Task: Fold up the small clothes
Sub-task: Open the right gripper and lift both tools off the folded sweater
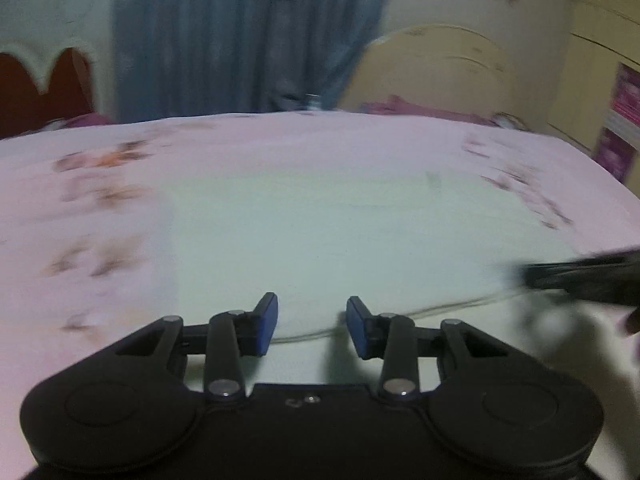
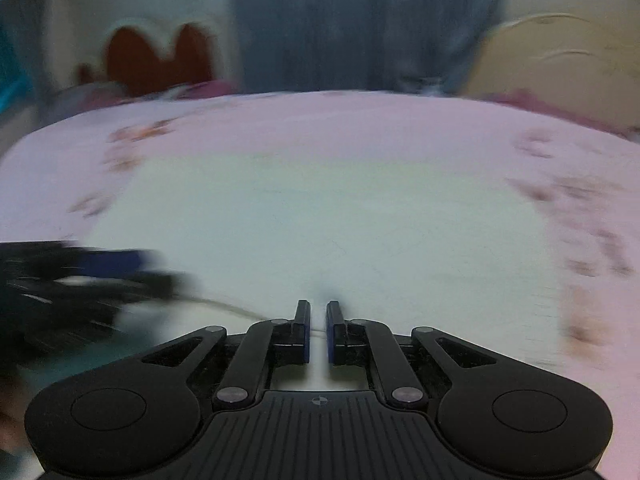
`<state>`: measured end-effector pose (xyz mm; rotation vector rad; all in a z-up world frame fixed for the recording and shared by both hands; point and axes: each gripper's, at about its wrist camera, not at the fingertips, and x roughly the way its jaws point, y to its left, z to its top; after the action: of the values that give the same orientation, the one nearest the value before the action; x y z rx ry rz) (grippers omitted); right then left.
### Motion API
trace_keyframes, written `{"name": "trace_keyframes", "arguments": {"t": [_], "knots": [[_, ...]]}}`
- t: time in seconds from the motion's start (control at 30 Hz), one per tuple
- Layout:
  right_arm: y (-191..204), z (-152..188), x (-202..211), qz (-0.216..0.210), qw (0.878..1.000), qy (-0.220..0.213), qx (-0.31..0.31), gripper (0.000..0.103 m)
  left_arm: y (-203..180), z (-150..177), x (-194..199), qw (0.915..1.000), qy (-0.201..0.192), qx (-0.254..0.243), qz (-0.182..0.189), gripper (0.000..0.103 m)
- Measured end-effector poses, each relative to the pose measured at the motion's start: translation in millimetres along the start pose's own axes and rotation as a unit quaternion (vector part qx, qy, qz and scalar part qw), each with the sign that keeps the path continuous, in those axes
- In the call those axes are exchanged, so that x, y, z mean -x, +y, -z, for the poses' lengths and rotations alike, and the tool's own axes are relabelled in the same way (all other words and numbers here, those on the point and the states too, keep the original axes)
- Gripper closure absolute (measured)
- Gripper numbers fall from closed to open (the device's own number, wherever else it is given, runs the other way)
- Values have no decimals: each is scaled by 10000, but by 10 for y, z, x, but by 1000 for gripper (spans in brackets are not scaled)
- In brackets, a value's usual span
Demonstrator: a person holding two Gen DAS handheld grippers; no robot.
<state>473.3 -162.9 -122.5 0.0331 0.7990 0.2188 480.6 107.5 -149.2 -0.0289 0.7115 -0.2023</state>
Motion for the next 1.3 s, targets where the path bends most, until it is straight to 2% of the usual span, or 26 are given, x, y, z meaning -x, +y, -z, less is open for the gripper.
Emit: {"name": "trace_keyframes", "arguments": {"t": [0.07, 0.1, 0.17, 0.23, 0.3, 0.4, 0.5, 0.57, 0.67, 0.7, 0.73, 0.9, 0.93, 1.03, 1.07, 1.13, 1.2, 1.23, 1.3], "knots": [[-405, 50, 33, 550, 9973, 85, -487, 98, 247, 36, 17, 9997, 52, 220, 85, 70], [-561, 74, 56, 637, 9958, 85, -654, 98, 309, 48, 36, 9995, 48, 253, 189, 70], [-719, 73, 91, 403, 9952, 123, -880, 98, 274, 45, 66, 9998, 48, 51, 169, 70], [-643, 17, 120, 531, 9963, 81, -673, 98, 205, 38, 99, 9999, -25, -33, 147, 64], [-562, -22, 163, 561, 9962, -86, -656, 98, 149, 46, 90, 9999, 22, -88, 81, 63], [-501, -30, 198, 760, 9952, -47, -614, 98, 111, 41, 103, 9999, 67, -57, 69, 61], [-417, -75, 454, 1197, 9888, -632, -626, 98, 108, 22, 112, 10000, 40, -53, 49, 58], [-370, -101, 490, 1127, 9887, -807, -565, 98, 108, 25, 80, 9999, 91, -38, 33, 57], [-349, -107, 245, 522, 9969, -336, -478, 98, 64, 22, 63, 9999, 142, -71, -11, 53], [-360, -74, 135, 496, 9977, -137, -452, 98, 49, 20, 63, 9998, 150, -99, -18, 51], [-387, -25, 6, 662, 9969, 126, -415, 98, 24, 21, 64, 9997, 171, -149, -41, 50], [-489, -5, 54, 937, 9940, 20, -568, 98, -51, 53, 125, 9992, 210, -298, -176, 39], [-507, 8, 72, 943, 9942, 52, -525, 98, -62, 62, 142, 9991, 238, -291, -214, 39], [-516, 30, 256, 842, 9954, -14, -450, 97, -110, 100, 279, 9990, 154, -299, -288, 28], [-529, 40, 330, 791, 9960, -97, -414, 91, -125, 119, 326, 9989, 120, -322, -323, 26], [-550, 104, 544, 781, 9955, -380, -389, 12, -150, 171, 422, 9987, 123, -323, -372, 26], [-580, 183, 740, 659, 9958, -534, -334, 13, -163, 227, 519, 9986, 121, -304, -424, 26], [-603, 221, 802, 592, 9964, -505, -341, 23, -168, 270, 584, 9984, 119, -298, -465, 26], [-662, 316, 965, 520, 9967, -453, -427, 37, -170, 345, 701, 9981, 136, -296, -518, 26]]}}
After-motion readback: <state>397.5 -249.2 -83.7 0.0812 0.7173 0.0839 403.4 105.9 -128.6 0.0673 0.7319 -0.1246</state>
